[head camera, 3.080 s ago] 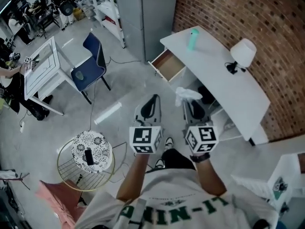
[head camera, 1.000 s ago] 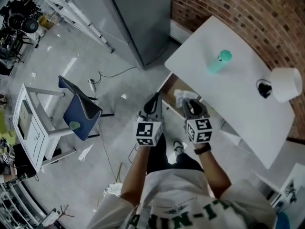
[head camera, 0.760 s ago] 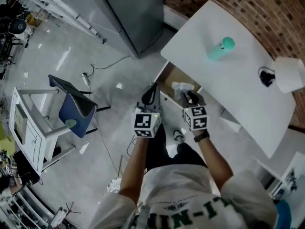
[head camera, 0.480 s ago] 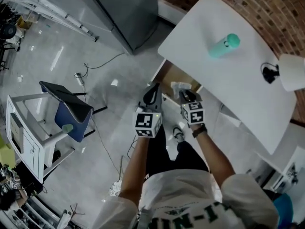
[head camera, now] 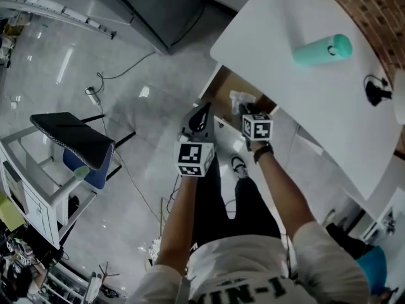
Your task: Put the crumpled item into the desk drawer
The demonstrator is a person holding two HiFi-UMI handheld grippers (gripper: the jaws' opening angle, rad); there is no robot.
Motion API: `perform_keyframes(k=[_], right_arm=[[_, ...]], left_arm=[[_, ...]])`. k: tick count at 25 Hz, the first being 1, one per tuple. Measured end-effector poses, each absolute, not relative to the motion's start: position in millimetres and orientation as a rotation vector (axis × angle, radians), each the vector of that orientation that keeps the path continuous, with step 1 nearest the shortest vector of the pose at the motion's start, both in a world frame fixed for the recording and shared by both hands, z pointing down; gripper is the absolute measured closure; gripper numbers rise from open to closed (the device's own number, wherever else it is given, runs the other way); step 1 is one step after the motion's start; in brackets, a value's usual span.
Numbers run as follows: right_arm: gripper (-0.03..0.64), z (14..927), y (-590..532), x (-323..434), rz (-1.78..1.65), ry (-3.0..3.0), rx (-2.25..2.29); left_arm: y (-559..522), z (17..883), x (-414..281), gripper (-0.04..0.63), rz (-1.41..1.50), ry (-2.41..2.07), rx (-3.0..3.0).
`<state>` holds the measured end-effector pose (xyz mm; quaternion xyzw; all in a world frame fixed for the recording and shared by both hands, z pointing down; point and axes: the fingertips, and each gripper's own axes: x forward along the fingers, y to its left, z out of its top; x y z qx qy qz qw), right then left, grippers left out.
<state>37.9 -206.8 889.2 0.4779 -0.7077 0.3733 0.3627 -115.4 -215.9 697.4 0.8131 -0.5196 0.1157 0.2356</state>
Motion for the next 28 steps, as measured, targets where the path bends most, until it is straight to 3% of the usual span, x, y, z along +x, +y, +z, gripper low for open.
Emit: perform_keyframes(k=[14, 16, 17, 28], right_arm=[[0.524, 980, -233, 44, 0.925, -1.675, 1.183], [0.426, 978, -236, 42, 0.931, -1.681, 1.182], [0.411, 973, -237, 42, 0.941, -1.697, 1.19], [0.397, 890, -197, 40, 0.947, -1.827, 1.24]], left_arm=[[-229, 744, -134, 0.595, 0.341, -1.369, 2.218], [-230, 743, -135, 0.595, 0.351, -1.361, 2.221], [-230, 742, -135, 0.595, 0.353, -1.358, 2.218], [-219, 713, -142, 0.595, 0.364, -1.409, 2.152]])
